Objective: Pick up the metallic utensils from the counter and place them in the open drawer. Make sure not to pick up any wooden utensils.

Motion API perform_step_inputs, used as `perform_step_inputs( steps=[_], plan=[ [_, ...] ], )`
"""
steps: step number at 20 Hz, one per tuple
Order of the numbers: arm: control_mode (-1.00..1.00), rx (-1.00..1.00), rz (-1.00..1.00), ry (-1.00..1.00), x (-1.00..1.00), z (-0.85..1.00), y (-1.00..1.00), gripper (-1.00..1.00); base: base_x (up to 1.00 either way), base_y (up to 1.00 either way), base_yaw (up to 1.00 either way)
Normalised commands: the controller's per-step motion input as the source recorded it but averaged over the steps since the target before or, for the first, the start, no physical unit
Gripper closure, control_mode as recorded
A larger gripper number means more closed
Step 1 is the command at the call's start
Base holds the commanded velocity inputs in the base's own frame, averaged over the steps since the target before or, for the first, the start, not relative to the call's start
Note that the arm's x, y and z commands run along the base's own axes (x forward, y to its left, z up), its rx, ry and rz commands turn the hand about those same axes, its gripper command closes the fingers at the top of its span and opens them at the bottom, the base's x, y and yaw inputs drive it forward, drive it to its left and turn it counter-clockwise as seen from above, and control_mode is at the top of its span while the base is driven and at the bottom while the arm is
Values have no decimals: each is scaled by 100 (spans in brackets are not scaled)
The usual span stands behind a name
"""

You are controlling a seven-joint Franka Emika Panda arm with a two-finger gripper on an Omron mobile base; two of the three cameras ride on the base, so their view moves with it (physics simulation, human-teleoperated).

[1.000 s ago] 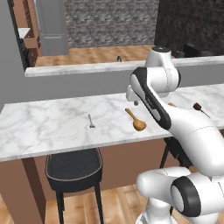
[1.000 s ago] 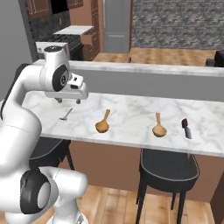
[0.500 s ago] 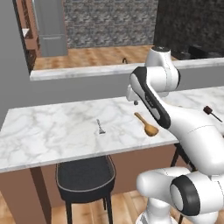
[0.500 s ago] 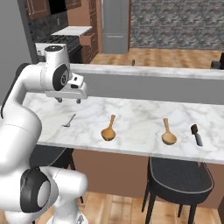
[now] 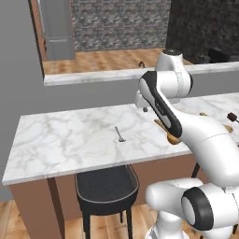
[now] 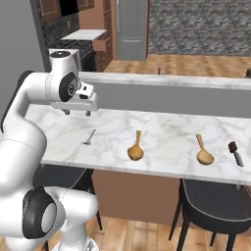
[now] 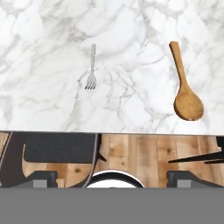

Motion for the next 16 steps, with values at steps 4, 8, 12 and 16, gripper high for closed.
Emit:
perform_step_inputs(
  steps=[4, 8, 12, 16],
  plan=[
    [100, 0, 0, 0, 0, 0, 0, -100, 13, 34, 0],
    [100, 0, 0, 0, 0, 0, 0, -100, 17, 36, 0],
    [100, 0, 0, 0, 0, 0, 0, -100, 31, 29, 0],
    [-100, 0, 0, 0, 21, 0, 0, -100, 18, 6, 0]
  ],
)
